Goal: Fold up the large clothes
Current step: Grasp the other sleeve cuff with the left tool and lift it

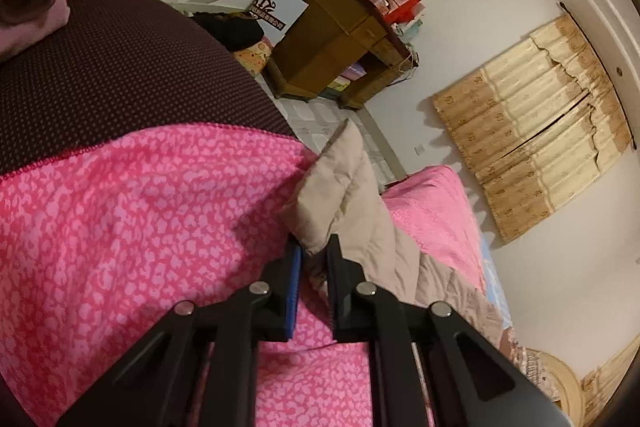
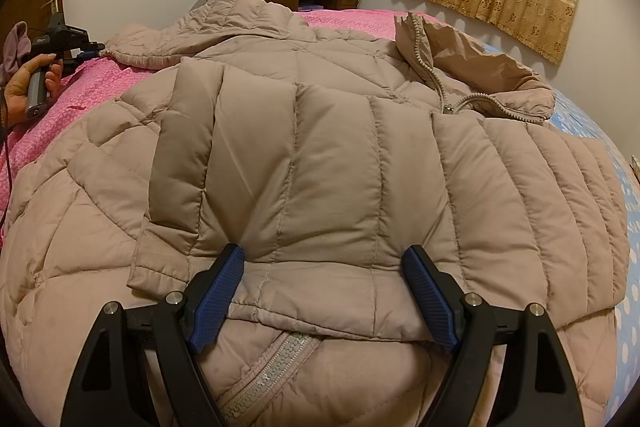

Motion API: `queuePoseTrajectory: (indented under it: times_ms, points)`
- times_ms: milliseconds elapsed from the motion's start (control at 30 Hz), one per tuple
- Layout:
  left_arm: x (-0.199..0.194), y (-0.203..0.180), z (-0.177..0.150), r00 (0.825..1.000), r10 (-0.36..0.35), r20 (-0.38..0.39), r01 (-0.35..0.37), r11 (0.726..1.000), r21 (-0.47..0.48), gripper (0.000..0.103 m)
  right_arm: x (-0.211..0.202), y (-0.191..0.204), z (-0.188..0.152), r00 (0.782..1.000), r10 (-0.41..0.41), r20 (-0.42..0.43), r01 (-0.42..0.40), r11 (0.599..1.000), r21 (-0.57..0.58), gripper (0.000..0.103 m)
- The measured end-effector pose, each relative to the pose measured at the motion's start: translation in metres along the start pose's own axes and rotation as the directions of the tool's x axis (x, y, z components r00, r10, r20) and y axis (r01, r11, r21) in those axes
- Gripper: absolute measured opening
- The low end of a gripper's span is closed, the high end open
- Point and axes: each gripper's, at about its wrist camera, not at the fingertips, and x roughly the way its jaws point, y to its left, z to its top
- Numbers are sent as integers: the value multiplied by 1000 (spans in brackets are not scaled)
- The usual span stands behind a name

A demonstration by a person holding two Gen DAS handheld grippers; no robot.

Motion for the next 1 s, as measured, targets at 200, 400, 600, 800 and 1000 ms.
queuePoseTrajectory:
  times_ms: [200, 400, 600, 800, 1000]
  points:
    - [-8, -14, 2, 999, -29, 29, 27, 998, 58, 7, 0, 2, 0, 1000, -15, 2, 15, 1000, 3, 83]
    - [-30, -44, 11, 994, -72, 88, 59, 989, 137, 6, 1, 3, 0, 1000, -23, 1, 23, 1000, 7, 83]
    - [-57, -88, 19, 977, -175, 123, 143, 961, 236, 6, 0, 4, 1, 999, -33, -2, 33, 999, 7, 84]
    - [-83, -137, 16, 945, -303, 126, 245, 908, 341, 6, -4, 5, 3, 999, -49, -13, 49, 999, 10, 84]
    - [-109, -193, 6, 886, -455, 87, 375, 816, 440, 6, -22, 4, 5, 997, -72, -3, 72, 997, 30, 84]
